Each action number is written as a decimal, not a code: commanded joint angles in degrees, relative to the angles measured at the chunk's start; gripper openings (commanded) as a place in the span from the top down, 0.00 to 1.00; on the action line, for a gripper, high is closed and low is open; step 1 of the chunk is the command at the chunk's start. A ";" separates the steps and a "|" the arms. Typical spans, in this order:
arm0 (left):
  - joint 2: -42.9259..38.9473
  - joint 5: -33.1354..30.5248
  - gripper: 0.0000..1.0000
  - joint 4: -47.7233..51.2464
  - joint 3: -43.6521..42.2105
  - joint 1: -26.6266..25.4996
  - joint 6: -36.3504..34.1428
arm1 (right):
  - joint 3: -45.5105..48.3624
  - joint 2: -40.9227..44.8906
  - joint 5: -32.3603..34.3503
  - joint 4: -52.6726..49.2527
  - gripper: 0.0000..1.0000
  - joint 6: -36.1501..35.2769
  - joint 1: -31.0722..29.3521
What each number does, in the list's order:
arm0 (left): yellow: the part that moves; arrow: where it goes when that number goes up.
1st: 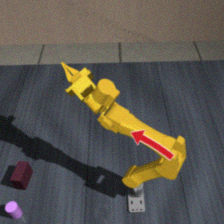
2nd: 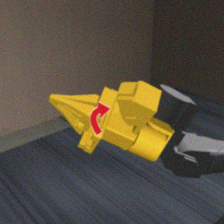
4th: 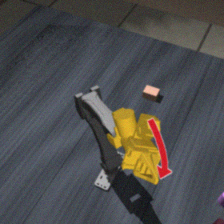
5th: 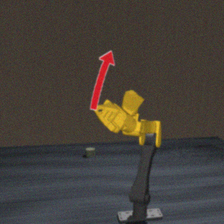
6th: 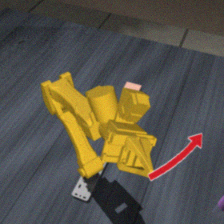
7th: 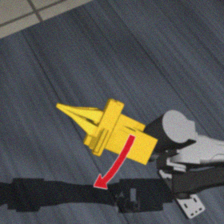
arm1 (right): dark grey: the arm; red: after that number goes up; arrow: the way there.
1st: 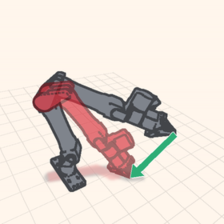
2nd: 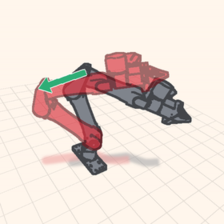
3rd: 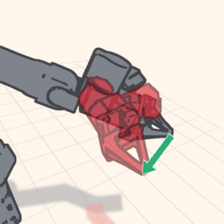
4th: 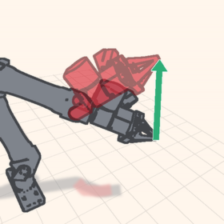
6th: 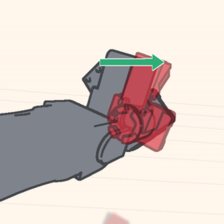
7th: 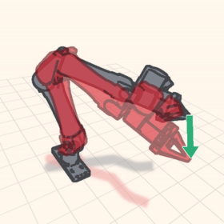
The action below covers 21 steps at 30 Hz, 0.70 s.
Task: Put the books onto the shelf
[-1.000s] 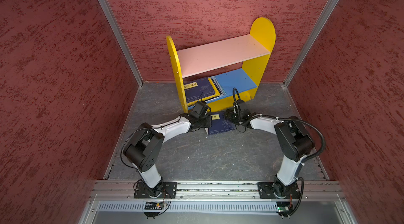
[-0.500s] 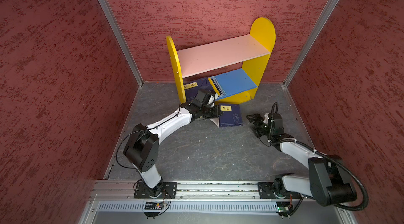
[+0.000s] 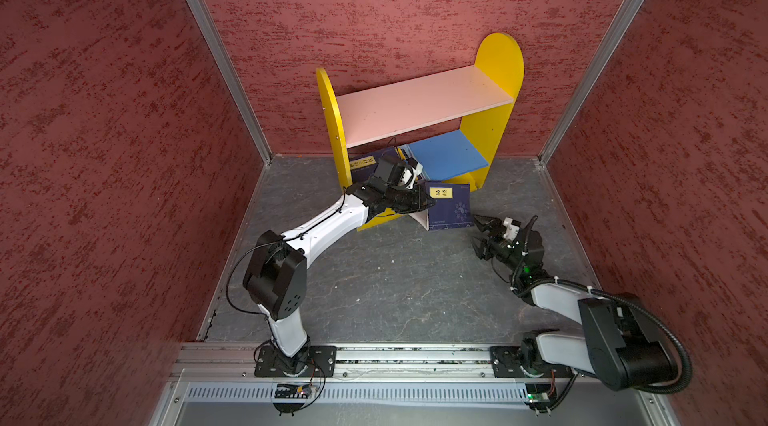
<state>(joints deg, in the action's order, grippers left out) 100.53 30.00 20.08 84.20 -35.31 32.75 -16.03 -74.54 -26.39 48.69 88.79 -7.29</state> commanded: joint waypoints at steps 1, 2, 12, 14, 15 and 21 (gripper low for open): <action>-0.68 2.76 1.00 -4.31 0.37 0.37 1.56 | -0.79 -1.91 -1.04 12.63 0.19 4.96 0.01; -0.85 3.16 1.00 -4.75 0.19 0.57 1.79 | -1.20 -2.43 -1.43 12.92 0.19 5.14 0.02; -2.07 6.30 1.00 -5.78 -0.57 2.02 2.32 | -4.54 -14.44 -2.44 27.28 0.45 11.79 -1.06; -2.34 6.01 1.00 -5.06 -0.79 2.15 2.23 | -5.01 -16.99 -2.01 32.67 0.55 13.84 -1.10; -2.65 5.78 1.00 -4.78 -1.07 2.20 2.23 | -5.31 -17.94 -2.08 34.07 0.61 14.50 -1.08; -3.93 3.94 0.94 -3.87 -2.08 2.70 2.32 | -5.51 -18.19 -2.79 30.86 0.83 13.33 -1.21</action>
<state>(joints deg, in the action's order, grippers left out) 99.61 33.98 17.02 82.35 -32.97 35.22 -20.27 -93.41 -28.47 75.66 101.23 -8.16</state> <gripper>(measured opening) 0.089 0.177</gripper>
